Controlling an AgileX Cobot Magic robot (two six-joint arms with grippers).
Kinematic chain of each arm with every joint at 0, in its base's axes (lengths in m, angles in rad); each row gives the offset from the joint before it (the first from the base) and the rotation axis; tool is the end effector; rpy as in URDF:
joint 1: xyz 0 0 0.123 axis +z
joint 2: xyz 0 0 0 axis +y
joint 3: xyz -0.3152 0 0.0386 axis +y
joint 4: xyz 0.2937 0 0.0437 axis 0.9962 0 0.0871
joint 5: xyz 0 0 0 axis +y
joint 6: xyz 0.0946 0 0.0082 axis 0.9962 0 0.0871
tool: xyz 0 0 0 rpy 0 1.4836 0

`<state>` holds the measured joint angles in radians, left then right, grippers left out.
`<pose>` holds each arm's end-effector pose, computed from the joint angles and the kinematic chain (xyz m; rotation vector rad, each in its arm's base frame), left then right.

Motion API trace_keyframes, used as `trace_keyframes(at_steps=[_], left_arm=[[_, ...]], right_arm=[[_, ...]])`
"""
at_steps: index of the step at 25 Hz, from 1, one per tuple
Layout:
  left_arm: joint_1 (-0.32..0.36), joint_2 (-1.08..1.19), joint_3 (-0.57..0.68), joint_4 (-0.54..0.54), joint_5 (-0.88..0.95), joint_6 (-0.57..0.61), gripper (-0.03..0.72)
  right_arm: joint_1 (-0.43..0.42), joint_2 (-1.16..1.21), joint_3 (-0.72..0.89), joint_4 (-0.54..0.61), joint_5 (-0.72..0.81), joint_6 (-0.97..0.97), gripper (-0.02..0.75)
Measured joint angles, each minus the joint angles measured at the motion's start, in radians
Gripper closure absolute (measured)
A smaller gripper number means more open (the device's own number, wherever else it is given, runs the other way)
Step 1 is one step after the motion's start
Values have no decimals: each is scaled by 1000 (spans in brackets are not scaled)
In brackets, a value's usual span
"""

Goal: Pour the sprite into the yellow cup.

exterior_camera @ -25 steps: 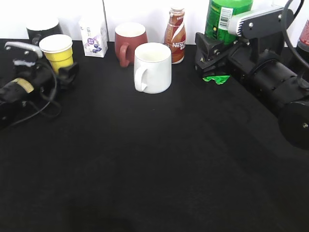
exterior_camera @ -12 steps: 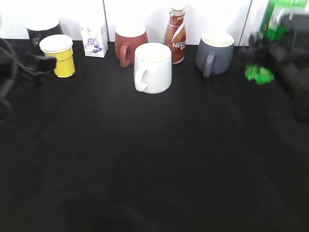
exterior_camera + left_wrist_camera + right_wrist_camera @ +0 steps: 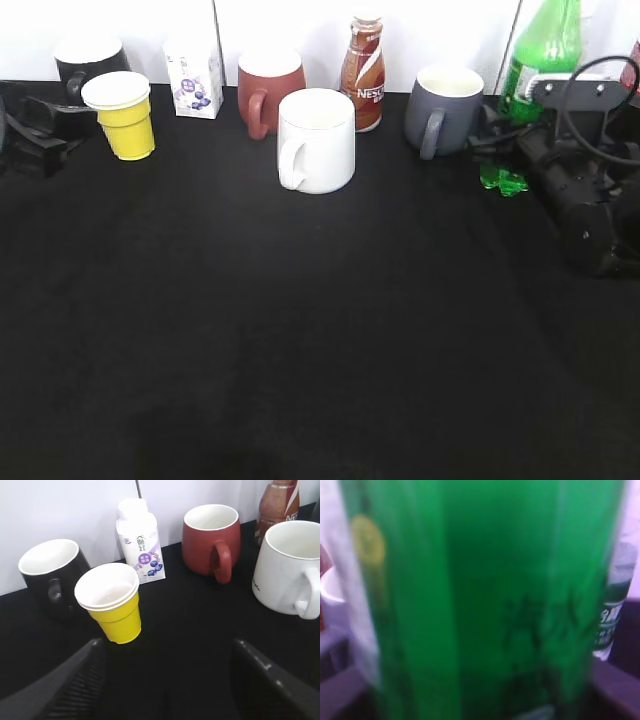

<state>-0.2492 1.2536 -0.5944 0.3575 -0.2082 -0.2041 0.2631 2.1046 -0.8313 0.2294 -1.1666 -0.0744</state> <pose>0.2748 -0.0770 0.2543 0.4298 1.9009 -0.1386 0.4052 0.0886 0.1039 -0.0330 1.5992 0.0493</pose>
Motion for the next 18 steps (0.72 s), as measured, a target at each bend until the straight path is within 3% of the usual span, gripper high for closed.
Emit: trace_keyframes(at_steps=[2, 8, 10, 12, 14, 18], left_arm=[[0, 0, 1, 0, -2, 0, 104], [0, -10, 1, -34, 15, 0, 104], [-1, -58, 1, -43, 69, 0, 104], [-2, -119, 1, -88, 188, 0, 104], [-39, -181, 1, -157, 366, 0, 104], [-200, -302, -70, -289, 899, 6, 104]], right_arm=[[1, -8, 23, -1, -11, 0, 118], [1, -91, 217, -34, -40, 11, 112], [1, -196, 296, -34, 14, 12, 112], [1, -409, 310, -34, 345, 12, 122], [1, -640, 264, -34, 824, 12, 133], [1, -897, 103, -67, 1711, 13, 143]])
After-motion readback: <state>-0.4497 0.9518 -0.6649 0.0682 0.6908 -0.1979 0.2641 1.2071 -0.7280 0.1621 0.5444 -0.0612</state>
